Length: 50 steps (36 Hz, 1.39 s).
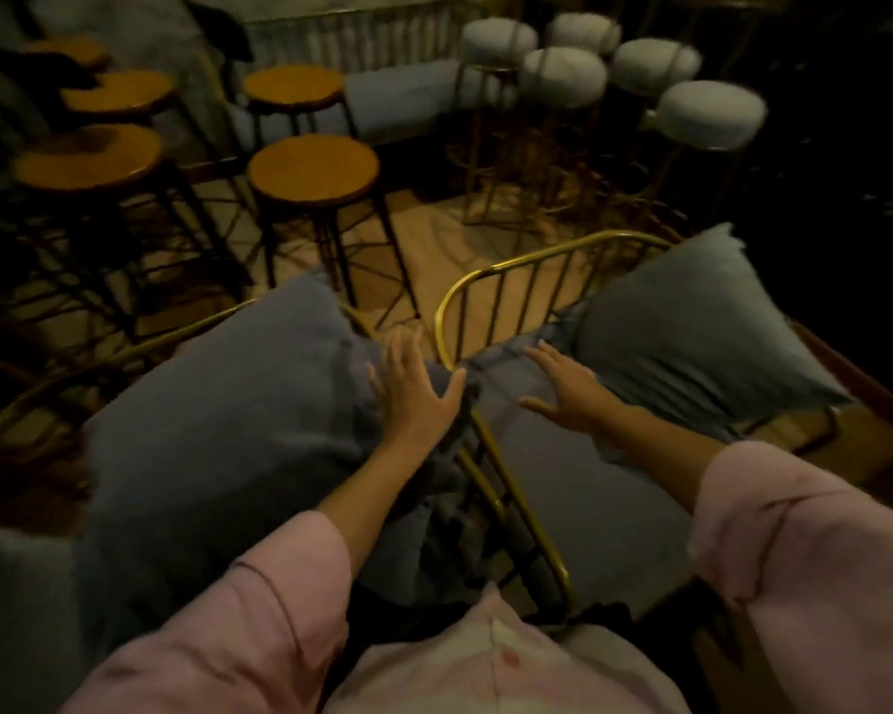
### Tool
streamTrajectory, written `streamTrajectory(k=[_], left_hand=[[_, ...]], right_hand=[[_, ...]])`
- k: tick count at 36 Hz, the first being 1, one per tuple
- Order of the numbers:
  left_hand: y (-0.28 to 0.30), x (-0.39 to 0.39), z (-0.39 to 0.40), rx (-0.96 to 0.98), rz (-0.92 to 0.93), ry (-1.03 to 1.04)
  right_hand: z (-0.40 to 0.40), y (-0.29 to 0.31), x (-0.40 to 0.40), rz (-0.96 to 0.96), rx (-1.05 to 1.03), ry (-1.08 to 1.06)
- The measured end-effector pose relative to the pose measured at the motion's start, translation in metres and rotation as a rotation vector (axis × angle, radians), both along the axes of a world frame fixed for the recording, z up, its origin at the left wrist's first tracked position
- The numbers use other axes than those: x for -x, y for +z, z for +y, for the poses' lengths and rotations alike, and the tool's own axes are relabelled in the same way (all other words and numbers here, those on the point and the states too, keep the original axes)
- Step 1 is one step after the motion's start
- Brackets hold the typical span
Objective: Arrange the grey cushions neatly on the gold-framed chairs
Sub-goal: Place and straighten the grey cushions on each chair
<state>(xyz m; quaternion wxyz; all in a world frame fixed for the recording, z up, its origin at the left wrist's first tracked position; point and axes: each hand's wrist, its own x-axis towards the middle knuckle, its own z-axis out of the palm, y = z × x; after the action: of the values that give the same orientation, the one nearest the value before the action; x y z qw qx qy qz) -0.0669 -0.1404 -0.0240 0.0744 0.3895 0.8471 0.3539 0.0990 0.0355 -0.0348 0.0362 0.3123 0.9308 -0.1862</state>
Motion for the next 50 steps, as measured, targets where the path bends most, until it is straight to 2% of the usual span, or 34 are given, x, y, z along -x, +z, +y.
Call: streamTrajectory(k=[2,7,10,14,19,23,26,28,32,38,40,44,50], left_hand=[[-0.003,-0.043,0.046,0.068,-0.023,-0.193],[-0.022,-0.076,0.091,0.209,-0.019,-0.346],[-0.036,-0.099,0.145,0.275,-0.108,-0.355],[-0.064,-0.113,0.225,0.360,-0.229,-0.265],[-0.103,-0.123,0.318,0.415,-0.313,-0.173],[-0.138,-0.134,0.384,0.489,-0.361,-0.079],[-0.166,-0.148,0.427,0.526,-0.481,0.020],[-0.186,-0.157,0.451,0.481,-0.596,0.115],[-0.222,-0.170,0.488,0.271,-0.847,0.408],[-0.279,-0.175,0.521,0.091,-1.059,0.610],[-0.292,-0.175,0.527,0.005,-1.104,0.671],[-0.309,-0.174,0.530,-0.047,-1.115,0.690],[-0.299,-0.180,0.519,-0.096,-1.125,0.699]], right_hand=[[0.041,0.002,-0.057,-0.024,0.006,-0.191],[0.097,0.004,-0.107,0.113,0.120,-0.486],[0.147,-0.001,-0.148,0.126,0.143,-0.623],[0.217,-0.012,-0.180,0.072,0.110,-0.679],[0.309,-0.030,-0.199,-0.106,0.088,-0.661],[0.371,-0.050,-0.195,-0.161,-0.001,-0.590],[0.409,-0.069,-0.193,-0.197,-0.091,-0.485],[0.427,-0.082,-0.193,-0.233,-0.109,-0.430],[0.447,-0.106,-0.198,-0.257,-0.129,-0.384],[0.459,-0.141,-0.211,-0.100,-0.204,-0.397],[0.463,-0.150,-0.213,-0.057,-0.223,-0.392],[0.464,-0.160,-0.213,-0.006,-0.231,-0.392],[0.449,-0.147,-0.211,-0.002,-0.194,-0.353]])
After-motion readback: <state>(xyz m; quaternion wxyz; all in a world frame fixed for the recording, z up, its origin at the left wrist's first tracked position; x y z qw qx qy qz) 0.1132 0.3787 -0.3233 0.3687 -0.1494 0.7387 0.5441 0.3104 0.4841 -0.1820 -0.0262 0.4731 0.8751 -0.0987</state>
